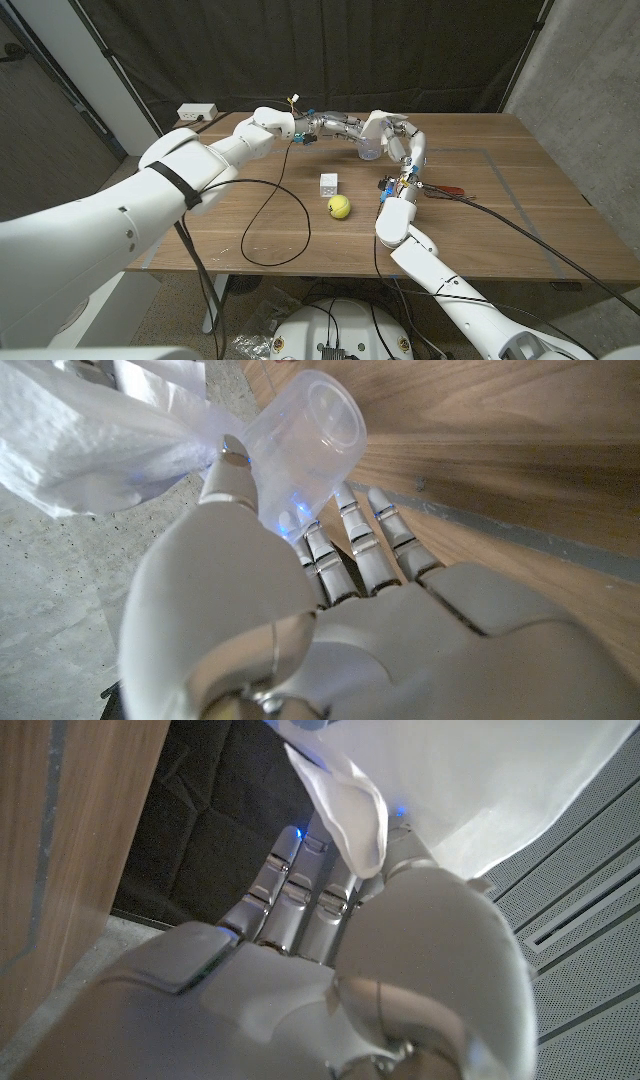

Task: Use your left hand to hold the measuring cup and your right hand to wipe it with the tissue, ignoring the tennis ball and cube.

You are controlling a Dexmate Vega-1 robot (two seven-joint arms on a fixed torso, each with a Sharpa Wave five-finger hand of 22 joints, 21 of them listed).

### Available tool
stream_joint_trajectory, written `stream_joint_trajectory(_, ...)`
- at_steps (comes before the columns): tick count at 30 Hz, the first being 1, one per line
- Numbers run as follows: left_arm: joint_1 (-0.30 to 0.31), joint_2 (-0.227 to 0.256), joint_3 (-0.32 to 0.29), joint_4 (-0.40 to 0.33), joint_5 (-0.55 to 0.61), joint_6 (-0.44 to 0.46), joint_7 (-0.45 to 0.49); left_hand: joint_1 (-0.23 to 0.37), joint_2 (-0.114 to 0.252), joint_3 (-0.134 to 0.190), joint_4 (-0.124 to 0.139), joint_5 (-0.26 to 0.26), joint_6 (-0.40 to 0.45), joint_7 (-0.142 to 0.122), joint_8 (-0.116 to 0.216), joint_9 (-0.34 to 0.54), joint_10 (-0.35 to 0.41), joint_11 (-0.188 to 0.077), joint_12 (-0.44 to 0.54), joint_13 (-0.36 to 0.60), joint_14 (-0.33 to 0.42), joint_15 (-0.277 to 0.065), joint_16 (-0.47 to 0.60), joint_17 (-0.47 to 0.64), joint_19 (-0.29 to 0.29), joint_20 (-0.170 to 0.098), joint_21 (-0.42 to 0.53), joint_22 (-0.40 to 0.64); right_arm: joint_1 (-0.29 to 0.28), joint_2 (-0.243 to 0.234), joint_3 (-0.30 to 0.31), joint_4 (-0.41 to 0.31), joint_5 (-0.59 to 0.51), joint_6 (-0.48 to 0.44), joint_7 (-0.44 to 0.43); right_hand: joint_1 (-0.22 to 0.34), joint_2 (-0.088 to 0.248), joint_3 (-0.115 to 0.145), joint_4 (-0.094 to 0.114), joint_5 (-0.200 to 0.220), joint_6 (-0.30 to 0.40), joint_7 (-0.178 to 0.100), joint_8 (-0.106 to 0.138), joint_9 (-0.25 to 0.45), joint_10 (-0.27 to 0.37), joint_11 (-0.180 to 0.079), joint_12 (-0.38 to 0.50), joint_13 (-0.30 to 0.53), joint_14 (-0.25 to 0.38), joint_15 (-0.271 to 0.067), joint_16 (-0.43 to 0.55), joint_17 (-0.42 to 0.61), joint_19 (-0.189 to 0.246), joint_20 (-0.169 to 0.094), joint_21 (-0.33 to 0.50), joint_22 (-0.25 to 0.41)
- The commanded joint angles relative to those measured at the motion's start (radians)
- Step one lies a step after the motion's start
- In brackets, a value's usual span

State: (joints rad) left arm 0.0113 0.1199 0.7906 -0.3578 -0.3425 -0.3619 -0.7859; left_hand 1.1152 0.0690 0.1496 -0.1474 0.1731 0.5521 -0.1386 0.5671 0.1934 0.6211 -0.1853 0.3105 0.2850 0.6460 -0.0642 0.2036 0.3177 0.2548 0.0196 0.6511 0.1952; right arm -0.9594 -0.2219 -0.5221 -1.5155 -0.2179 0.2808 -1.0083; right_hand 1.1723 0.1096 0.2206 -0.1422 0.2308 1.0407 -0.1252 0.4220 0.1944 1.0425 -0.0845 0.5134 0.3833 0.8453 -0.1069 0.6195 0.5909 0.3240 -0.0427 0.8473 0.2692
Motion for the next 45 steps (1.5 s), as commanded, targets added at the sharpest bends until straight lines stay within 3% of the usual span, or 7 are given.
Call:
stream_joint_trajectory(1, 0.003, 0.028, 0.02, -0.003, 0.037, -0.077, 0.077, -0.021, 0.018, 0.05, 0.039, 0.005, -0.008, 0.003, -0.007, 0.004, -0.026, 0.0, -0.011, 0.002, -0.01, -0.127, 0.0, 0.005, -0.003, 0.0, 0.008, 0.003, -0.029, -0.026, 0.018, -0.062, -0.049, -0.114, -0.021, -0.001, 0.005, 0.0, 0.002, -0.001, 0.048, 0.038, 0.019, 0.051, 0.011, -0.001, -0.005, 0.004, 0.01, -0.117, -0.005, 0.001, -0.003, -0.01, 0.012, 0.001)
stream_joint_trajectory(10, 0.012, 0.054, 0.024, -0.01, 0.059, -0.183, 0.098, -0.027, 0.013, 0.049, 0.039, 0.004, -0.053, -0.012, -0.024, 0.008, -0.074, -0.002, -0.041, -0.008, -0.021, -0.122, 0.001, 0.006, -0.018, 0.002, 0.008, 0.003, -0.085, -0.068, 0.053, -0.192, 0.002, -0.266, 0.043, -0.002, 0.005, 0.001, 0.003, -0.001, 0.043, 0.036, 0.018, 0.05, 0.004, -0.005, -0.011, 0.004, 0.008, -0.118, -0.008, 0.002, -0.01, -0.01, 0.018, 0.0)
stream_joint_trajectory(23, 0.055, 0.119, 0.015, -0.062, 0.098, -0.289, 0.127, -0.051, 0.002, 0.041, 0.046, 0.006, -0.15, -0.027, -0.065, 0.008, -0.11, -0.001, -0.073, -0.022, -0.041, -0.116, 0.002, 0.006, -0.043, 0.003, 0.005, 0.002, -0.09, -0.173, 0.019, -0.408, -0.066, -0.708, 0.178, -0.003, 0.007, 0.001, 0.004, -0.002, 0.039, 0.038, 0.019, 0.053, 0.002, 0.002, -0.014, 0.007, 0.004, -0.118, -0.011, 0.003, -0.015, -0.009, 0.028, -0.001)
stream_joint_trajectory(26, 0.084, 0.162, 0.017, -0.144, 0.123, -0.279, 0.155, -0.058, -0.004, 0.037, 0.048, 0.007, -0.162, -0.024, -0.072, 0.007, -0.116, -0.003, -0.079, -0.025, -0.055, -0.113, -0.002, 0.004, -0.062, 0.006, -0.001, 0.002, -0.071, -0.203, -0.004, -0.449, -0.092, -0.823, 0.229, -0.003, 0.007, 0.002, 0.004, -0.002, 0.035, 0.037, 0.018, 0.053, 0.001, 0.001, -0.015, 0.007, 0.002, -0.118, -0.013, 0.003, -0.016, -0.009, 0.03, -0.002)
stream_joint_trajectory(34, 0.197, 0.311, 0.009, -0.483, 0.22, -0.112, 0.307, -0.069, -0.017, 0.031, 0.048, 0.01, -0.205, -0.026, -0.096, 0.006, -0.166, -0.008, -0.111, -0.038, -0.109, -0.105, -0.015, -0.018, -0.113, 0.025, -0.019, 0.0, 0.021, -0.261, -0.095, -0.512, -0.143, -1.122, 0.379, -0.005, 0.011, 0.003, 0.005, -0.002, 0.025, 0.031, 0.016, 0.055, -0.015, -0.007, -0.022, 0.01, -0.007, -0.118, -0.021, 0.002, -0.027, -0.008, 0.035, -0.004)
stream_joint_trajectory(39, 0.236, 0.347, -0.009, -0.562, 0.227, -0.059, 0.335, -0.072, -0.02, 0.03, 0.047, 0.013, -0.237, -0.023, -0.111, 0.006, -0.189, -0.011, -0.121, -0.044, -0.13, -0.099, -0.016, -0.029, -0.13, 0.03, -0.026, -0.001, 0.098, -0.296, -0.181, -0.514, -0.172, -1.263, 0.461, -0.008, 0.016, 0.005, 0.009, -0.002, 0.015, 0.022, 0.016, 0.058, -0.026, -0.016, -0.027, 0.012, -0.013, -0.119, -0.027, 0.0, -0.037, -0.01, 0.039, -0.005)
stream_joint_trajectory(45, 0.254, 0.356, -0.022, -0.586, 0.218, -0.034, 0.334, -0.074, -0.02, 0.029, 0.048, 0.016, -0.28, -0.02, -0.132, 0.007, -0.227, -0.013, -0.129, -0.051, -0.166, -0.09, -0.02, -0.044, -0.143, 0.038, -0.033, -0.002, 0.2, -0.333, -0.288, -0.518, -0.184, -1.418, 0.564, -0.009, 0.02, 0.007, 0.01, -0.002, 0.007, 0.018, 0.017, 0.062, -0.038, -0.017, -0.033, 0.014, -0.026, -0.12, -0.039, -0.003, -0.048, -0.01, 0.043, -0.007)
